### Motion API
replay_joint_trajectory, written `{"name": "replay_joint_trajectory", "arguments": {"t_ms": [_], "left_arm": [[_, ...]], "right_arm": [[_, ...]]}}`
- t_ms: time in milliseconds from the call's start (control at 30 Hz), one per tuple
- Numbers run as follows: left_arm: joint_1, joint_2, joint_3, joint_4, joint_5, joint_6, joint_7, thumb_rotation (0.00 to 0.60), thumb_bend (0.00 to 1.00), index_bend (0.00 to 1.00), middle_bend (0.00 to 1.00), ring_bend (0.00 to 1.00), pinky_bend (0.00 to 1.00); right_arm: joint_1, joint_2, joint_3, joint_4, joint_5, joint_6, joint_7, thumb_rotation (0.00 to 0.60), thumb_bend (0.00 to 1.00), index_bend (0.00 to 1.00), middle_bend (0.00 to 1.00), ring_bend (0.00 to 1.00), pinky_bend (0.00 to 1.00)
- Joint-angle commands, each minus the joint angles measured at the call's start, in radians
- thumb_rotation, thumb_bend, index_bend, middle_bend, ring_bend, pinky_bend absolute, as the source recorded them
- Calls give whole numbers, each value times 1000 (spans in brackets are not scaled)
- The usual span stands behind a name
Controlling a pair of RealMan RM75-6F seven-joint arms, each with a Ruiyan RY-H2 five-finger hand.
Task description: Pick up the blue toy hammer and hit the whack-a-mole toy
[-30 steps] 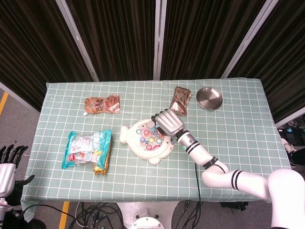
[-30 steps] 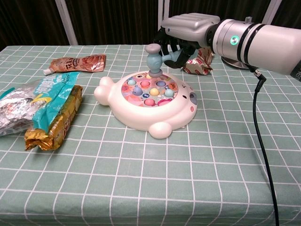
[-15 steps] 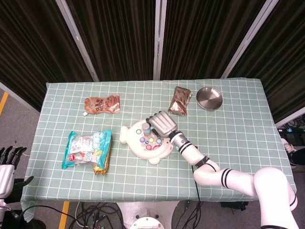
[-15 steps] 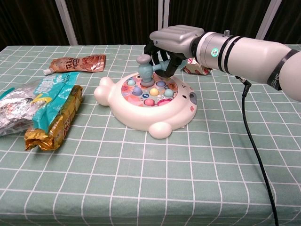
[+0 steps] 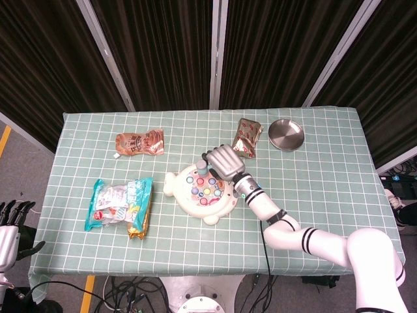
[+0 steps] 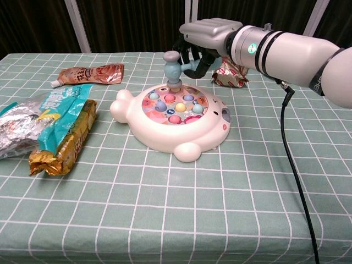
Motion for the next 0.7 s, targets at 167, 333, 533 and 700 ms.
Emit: {"name": "replay_joint_trajectory", "arguments": {"t_ms": [167,333,533,700], "left_arm": [[0,-1,0,2,-2,-5,-1,600,0,138,136,48,24],[0,-2,0,4,0,-4,-1,600,0,138,136,47,24],[-2,0,-1,2,10,1,0,600,0,136,136,48,24],[-3,-1,-2,0,16,8,-1,600,0,132,136,48,24]], "right_arm": [[24,-50,-11,83,18,-42,1,600,525,701,668,535,656],[14,-39,-4,64,4,-18,26,600,525,699,665,535,656],[-36,49,5,-36,-23,63,45,600,525,699,664,535,656],[-126,149,-27,-132,-35,132,68,600,524,694,664,535,656]]}}
